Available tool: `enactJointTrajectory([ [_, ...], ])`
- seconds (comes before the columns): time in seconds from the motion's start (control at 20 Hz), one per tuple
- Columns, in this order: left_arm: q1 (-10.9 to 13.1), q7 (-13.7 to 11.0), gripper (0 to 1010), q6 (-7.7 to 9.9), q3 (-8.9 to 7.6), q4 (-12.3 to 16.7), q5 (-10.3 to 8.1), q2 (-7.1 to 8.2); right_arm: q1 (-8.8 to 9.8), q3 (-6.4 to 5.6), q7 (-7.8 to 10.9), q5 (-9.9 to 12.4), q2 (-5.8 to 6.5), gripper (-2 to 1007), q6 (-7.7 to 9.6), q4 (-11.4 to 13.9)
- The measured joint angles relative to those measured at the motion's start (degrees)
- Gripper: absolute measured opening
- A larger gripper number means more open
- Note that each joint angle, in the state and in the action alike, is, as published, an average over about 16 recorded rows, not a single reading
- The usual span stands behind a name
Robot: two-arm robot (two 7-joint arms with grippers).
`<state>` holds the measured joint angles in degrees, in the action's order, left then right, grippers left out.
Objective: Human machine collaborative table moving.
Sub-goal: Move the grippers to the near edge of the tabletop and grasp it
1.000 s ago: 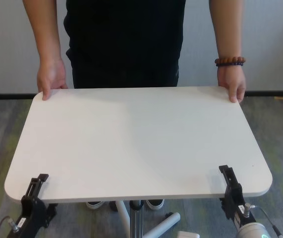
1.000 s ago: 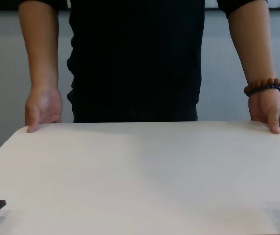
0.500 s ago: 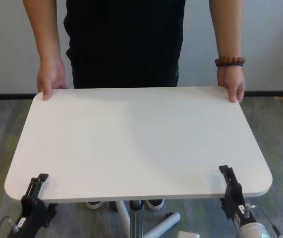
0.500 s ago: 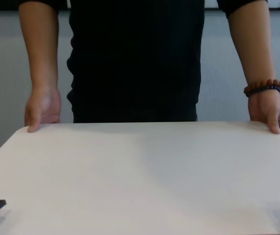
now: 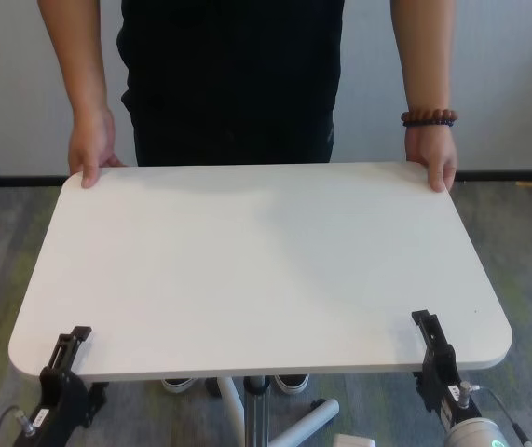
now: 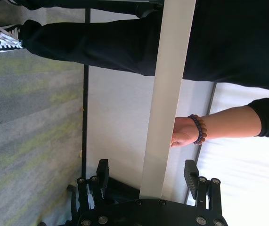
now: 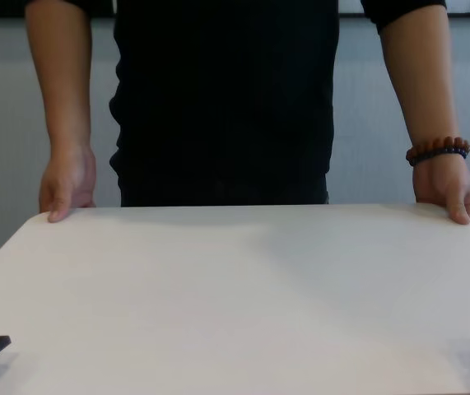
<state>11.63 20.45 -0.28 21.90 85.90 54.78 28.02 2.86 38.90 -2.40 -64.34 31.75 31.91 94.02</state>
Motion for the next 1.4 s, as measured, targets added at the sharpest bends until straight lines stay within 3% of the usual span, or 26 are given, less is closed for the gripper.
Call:
enactJointTrajectory([
  [1.4,0.0,0.0,1000,0.0,0.01,0.0,0.0,0.01,-0.02,0.02,0.0,0.0,0.01,1000,0.02,0.0],
])
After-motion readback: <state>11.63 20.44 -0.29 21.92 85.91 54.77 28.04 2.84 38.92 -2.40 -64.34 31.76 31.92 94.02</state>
